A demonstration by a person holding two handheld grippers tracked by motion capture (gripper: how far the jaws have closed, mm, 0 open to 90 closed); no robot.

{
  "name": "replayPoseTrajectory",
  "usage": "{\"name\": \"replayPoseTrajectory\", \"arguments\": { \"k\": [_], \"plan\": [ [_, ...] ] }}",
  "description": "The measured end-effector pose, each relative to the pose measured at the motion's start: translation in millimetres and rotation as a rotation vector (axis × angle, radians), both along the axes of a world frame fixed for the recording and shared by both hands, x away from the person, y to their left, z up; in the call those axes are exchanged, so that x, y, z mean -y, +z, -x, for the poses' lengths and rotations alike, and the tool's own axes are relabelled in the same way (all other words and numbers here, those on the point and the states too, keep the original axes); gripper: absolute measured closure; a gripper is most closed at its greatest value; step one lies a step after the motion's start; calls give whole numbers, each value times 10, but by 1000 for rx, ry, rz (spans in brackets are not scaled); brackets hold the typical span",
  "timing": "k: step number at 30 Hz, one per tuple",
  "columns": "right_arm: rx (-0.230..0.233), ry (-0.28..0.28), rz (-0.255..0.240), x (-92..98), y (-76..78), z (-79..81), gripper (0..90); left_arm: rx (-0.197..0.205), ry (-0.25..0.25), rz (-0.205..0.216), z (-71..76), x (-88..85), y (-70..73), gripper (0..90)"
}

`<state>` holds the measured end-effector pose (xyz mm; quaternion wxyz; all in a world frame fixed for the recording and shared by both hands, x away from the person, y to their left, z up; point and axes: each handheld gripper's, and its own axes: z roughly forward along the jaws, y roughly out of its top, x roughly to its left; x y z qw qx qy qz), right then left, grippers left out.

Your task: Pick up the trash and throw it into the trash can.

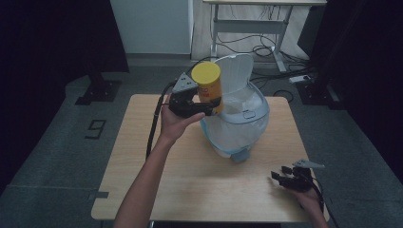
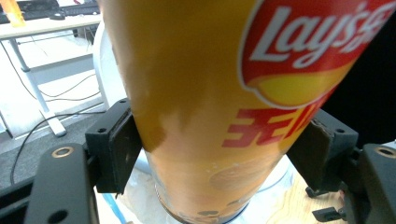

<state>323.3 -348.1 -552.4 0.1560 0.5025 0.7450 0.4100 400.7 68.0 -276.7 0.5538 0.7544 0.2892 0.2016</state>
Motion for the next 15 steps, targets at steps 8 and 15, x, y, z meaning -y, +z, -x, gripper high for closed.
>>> {"name": "replayPoseTrajectory", "arguments": {
  "k": [8, 15],
  "plan": [
    [-4, -1, -8, 9, -2, -4, 357, 3, -6, -6, -73, 83, 46, 245],
    [-9, 0, -10, 11, -3, -9, 357, 1, -2, -7, -168, 153, 89, 245]
  ]
}}
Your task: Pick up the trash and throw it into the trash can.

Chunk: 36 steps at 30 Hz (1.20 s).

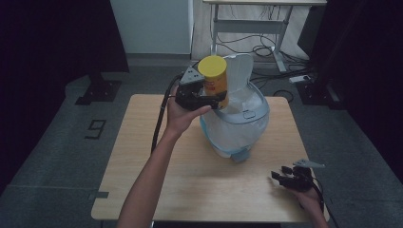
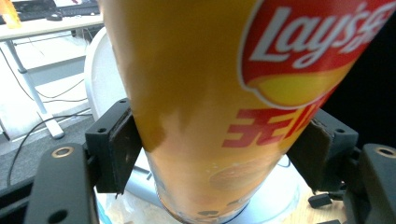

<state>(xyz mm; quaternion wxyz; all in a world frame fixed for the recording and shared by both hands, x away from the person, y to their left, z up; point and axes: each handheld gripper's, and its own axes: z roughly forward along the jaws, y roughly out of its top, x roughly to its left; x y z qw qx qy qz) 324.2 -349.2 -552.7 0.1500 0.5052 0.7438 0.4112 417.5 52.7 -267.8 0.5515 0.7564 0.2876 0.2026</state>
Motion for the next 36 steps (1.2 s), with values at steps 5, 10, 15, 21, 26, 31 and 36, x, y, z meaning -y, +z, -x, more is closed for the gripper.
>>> {"name": "replayPoseTrajectory", "arguments": {
  "k": [5, 10, 15, 21, 26, 31, 36],
  "plan": [
    [-1, 0, -3, 2, 0, 2, 357, 2, -6, -3, -44, 74, 38, 245],
    [0, 2, -5, 8, -1, 5, 357, -2, -8, -7, -91, 137, 62, 245],
    [-3, 0, -10, 12, -1, 8, 357, -2, -4, -13, -145, 182, 81, 245],
    [-4, 1, -12, 16, -1, 10, 357, -1, 0, -11, -235, 243, 84, 245],
    [-4, 2, -13, 18, -2, 10, 357, -3, -5, -13, -302, 314, 99, 245],
    [-2, 2, -12, 26, -3, 8, 357, -3, -16, -23, -338, 409, 107, 245],
    [-2, 4, -8, 28, -2, 8, 357, -11, -21, -36, -378, 496, 90, 245]
  ]
}}
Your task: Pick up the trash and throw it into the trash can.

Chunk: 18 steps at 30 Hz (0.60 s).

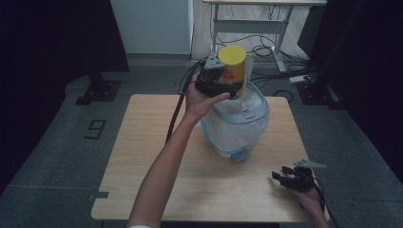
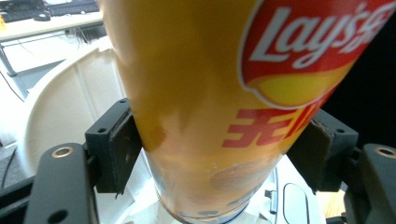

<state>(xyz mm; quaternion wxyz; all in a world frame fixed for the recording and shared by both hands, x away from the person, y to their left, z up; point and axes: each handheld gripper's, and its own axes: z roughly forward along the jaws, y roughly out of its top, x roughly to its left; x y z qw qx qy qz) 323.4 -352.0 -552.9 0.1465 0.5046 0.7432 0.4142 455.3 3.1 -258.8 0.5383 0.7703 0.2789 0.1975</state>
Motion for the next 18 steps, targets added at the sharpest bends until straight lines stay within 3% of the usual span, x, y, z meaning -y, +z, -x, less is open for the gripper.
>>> {"name": "replayPoseTrajectory", "arguments": {
  "k": [18],
  "plan": [
    [-1, 2, 2, 7, 1, 2, 357, -13, 20, -15, -116, 146, -17, 244]
  ]
}}
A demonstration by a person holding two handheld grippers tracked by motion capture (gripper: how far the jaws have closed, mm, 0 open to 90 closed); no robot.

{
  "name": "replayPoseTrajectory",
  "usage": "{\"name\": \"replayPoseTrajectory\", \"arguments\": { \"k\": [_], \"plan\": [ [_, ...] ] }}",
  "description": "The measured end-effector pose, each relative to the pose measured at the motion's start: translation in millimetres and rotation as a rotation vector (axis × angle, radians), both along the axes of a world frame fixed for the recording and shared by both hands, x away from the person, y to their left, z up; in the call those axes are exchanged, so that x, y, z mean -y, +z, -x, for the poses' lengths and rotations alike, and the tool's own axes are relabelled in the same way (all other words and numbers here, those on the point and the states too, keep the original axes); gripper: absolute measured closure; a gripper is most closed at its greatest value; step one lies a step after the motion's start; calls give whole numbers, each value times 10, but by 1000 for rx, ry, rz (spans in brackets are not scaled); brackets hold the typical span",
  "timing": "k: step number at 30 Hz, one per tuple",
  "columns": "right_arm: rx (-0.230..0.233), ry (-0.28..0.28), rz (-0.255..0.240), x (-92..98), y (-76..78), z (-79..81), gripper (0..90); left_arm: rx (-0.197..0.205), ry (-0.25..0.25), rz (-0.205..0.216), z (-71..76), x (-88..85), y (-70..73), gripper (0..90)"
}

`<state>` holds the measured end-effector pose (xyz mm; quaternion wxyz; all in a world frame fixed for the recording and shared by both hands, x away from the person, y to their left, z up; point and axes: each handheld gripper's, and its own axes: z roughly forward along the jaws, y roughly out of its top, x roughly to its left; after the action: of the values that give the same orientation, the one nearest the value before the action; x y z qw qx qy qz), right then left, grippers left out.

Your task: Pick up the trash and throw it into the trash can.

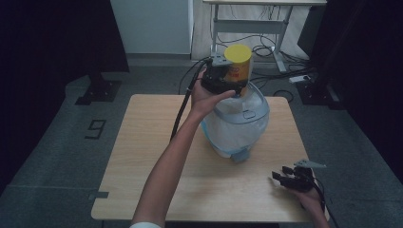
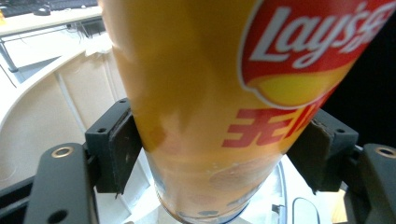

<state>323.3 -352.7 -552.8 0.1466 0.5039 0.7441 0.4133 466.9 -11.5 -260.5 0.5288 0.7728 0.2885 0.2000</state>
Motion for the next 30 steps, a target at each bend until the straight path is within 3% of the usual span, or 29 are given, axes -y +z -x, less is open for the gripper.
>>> {"name": "replayPoseTrajectory", "arguments": {
  "k": [4, 6, 8, 12, 30],
  "plan": [
    [0, 1, -1, 2, 0, -2, 357, -2, 38, 18, -68, 60, -53, 240],
    [0, 1, 1, 0, 0, 0, 356, 2, 52, 34, -89, 79, -66, 167],
    [0, 3, 1, 0, 0, 1, 355, 1, 31, 44, -92, 73, -63, 139],
    [0, 4, -2, 4, -1, -2, 356, 15, 26, 9, -55, 57, -65, 137],
    [0, 2, 5, -10, 1, 5, 356, 16, 54, 22, 67, -285, -96, 149]
  ]
}}
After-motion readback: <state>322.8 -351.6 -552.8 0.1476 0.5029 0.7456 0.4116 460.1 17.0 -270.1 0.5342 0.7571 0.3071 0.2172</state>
